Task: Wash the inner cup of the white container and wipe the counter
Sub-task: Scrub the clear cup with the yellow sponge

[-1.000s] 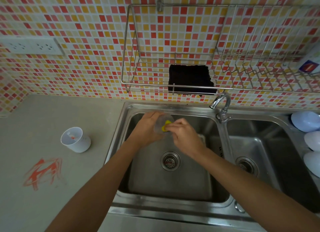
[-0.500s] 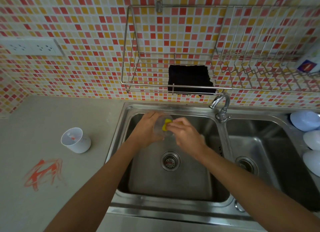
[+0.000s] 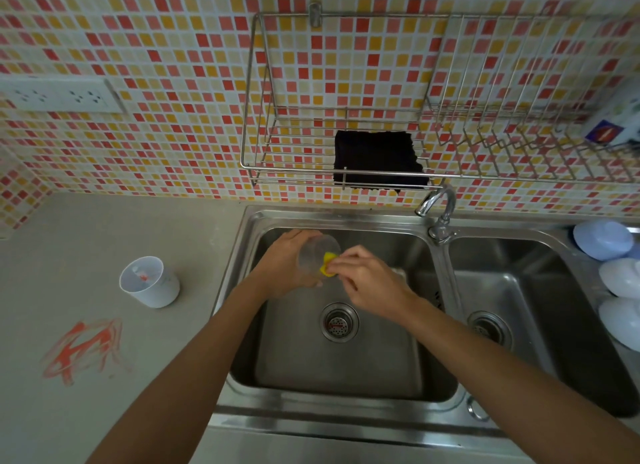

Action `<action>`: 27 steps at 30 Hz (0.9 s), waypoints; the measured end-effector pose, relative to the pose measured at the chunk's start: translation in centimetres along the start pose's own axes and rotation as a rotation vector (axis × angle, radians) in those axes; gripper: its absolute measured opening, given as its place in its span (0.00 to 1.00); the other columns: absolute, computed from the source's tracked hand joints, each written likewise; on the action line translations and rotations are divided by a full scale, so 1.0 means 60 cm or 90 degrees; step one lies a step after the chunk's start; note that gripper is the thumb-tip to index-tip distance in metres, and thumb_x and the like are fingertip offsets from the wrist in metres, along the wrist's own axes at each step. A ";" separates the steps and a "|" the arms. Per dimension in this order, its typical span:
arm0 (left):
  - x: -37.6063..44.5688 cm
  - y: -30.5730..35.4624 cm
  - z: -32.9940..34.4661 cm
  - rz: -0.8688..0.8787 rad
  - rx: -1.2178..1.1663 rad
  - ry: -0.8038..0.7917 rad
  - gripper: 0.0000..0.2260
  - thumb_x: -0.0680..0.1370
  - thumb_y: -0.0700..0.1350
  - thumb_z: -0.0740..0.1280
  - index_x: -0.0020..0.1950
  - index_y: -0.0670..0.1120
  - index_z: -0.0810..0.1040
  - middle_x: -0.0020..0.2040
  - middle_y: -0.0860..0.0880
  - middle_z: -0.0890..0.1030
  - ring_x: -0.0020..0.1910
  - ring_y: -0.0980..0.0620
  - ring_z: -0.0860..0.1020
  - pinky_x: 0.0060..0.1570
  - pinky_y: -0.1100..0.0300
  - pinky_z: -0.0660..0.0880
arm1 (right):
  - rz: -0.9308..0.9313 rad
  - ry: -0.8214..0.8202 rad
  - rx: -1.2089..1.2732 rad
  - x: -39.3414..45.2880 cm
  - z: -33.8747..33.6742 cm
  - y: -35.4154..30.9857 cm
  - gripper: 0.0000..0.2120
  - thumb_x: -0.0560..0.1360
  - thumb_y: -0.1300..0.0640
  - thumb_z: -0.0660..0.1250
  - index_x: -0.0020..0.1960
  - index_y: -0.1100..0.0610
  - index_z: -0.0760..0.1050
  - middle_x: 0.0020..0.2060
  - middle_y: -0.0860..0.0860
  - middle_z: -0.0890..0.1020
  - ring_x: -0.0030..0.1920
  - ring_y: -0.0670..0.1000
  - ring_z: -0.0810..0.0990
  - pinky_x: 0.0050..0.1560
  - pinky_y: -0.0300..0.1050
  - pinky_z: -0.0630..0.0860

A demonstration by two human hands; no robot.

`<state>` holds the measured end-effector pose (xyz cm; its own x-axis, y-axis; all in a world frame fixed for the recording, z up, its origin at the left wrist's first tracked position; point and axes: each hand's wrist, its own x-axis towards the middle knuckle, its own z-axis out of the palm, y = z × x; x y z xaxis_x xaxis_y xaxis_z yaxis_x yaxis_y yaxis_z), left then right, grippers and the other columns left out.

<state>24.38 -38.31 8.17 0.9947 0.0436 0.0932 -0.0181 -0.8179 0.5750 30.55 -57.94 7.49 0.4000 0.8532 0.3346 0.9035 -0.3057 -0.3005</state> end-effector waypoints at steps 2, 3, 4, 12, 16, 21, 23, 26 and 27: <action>-0.003 -0.009 -0.005 -0.011 -0.013 -0.015 0.39 0.61 0.49 0.81 0.69 0.45 0.71 0.64 0.48 0.76 0.62 0.50 0.73 0.63 0.55 0.71 | 0.016 -0.017 0.035 -0.004 0.006 -0.007 0.15 0.71 0.64 0.70 0.56 0.56 0.80 0.52 0.48 0.83 0.51 0.52 0.76 0.55 0.41 0.75; -0.005 -0.010 -0.006 -0.018 -0.026 -0.018 0.39 0.61 0.50 0.81 0.68 0.46 0.70 0.63 0.49 0.76 0.61 0.51 0.74 0.62 0.55 0.72 | 0.016 -0.026 0.029 -0.003 0.006 -0.002 0.14 0.71 0.62 0.70 0.56 0.55 0.79 0.52 0.47 0.83 0.52 0.51 0.75 0.55 0.40 0.74; -0.006 -0.010 -0.006 -0.027 -0.044 -0.023 0.38 0.61 0.49 0.81 0.68 0.46 0.70 0.63 0.50 0.76 0.60 0.53 0.73 0.60 0.57 0.71 | 0.007 -0.034 0.012 0.000 0.007 0.002 0.12 0.72 0.61 0.70 0.55 0.55 0.79 0.51 0.47 0.83 0.51 0.51 0.74 0.54 0.40 0.74; -0.016 -0.008 0.004 -0.051 -0.071 0.031 0.42 0.63 0.47 0.79 0.72 0.47 0.63 0.68 0.47 0.69 0.67 0.49 0.67 0.66 0.56 0.66 | 0.013 0.019 -0.097 0.020 0.003 -0.010 0.16 0.69 0.66 0.72 0.54 0.52 0.78 0.50 0.45 0.82 0.49 0.51 0.74 0.51 0.37 0.70; -0.022 -0.016 0.007 -0.076 0.049 0.111 0.45 0.60 0.58 0.79 0.72 0.48 0.64 0.66 0.45 0.70 0.65 0.45 0.67 0.63 0.50 0.67 | 0.010 0.020 -0.107 0.036 0.008 -0.031 0.16 0.70 0.66 0.70 0.56 0.54 0.79 0.51 0.46 0.82 0.50 0.52 0.74 0.53 0.37 0.70; -0.026 -0.035 -0.025 -0.021 0.045 0.089 0.36 0.62 0.51 0.76 0.69 0.45 0.70 0.64 0.44 0.76 0.64 0.43 0.72 0.63 0.44 0.70 | 0.168 0.053 0.164 0.048 0.019 -0.063 0.11 0.75 0.61 0.68 0.56 0.53 0.82 0.50 0.49 0.84 0.52 0.49 0.79 0.54 0.32 0.69; -0.032 -0.047 -0.039 0.016 0.037 0.059 0.35 0.63 0.48 0.77 0.67 0.42 0.72 0.63 0.43 0.76 0.63 0.42 0.73 0.64 0.46 0.70 | 0.196 0.026 0.204 0.050 0.024 -0.067 0.12 0.74 0.63 0.68 0.56 0.53 0.82 0.50 0.50 0.85 0.52 0.49 0.80 0.54 0.34 0.71; -0.035 -0.056 -0.046 0.034 0.049 -0.017 0.37 0.62 0.54 0.77 0.68 0.43 0.71 0.64 0.44 0.75 0.64 0.45 0.72 0.65 0.48 0.69 | 0.020 -0.025 0.005 0.058 0.023 -0.057 0.18 0.67 0.69 0.68 0.55 0.57 0.82 0.48 0.51 0.85 0.51 0.56 0.79 0.51 0.46 0.78; -0.034 -0.056 -0.045 0.029 0.049 -0.047 0.39 0.62 0.54 0.79 0.69 0.42 0.70 0.65 0.45 0.74 0.65 0.46 0.71 0.67 0.51 0.67 | -0.024 -0.020 -0.068 0.065 0.018 -0.052 0.18 0.66 0.67 0.66 0.54 0.58 0.82 0.48 0.50 0.84 0.51 0.57 0.80 0.49 0.48 0.79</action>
<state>22.11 -34.14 8.24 0.9978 -0.0347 0.0565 -0.0586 -0.8600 0.5068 29.16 -53.20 8.78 0.3615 0.8775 0.3151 0.9299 -0.3145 -0.1910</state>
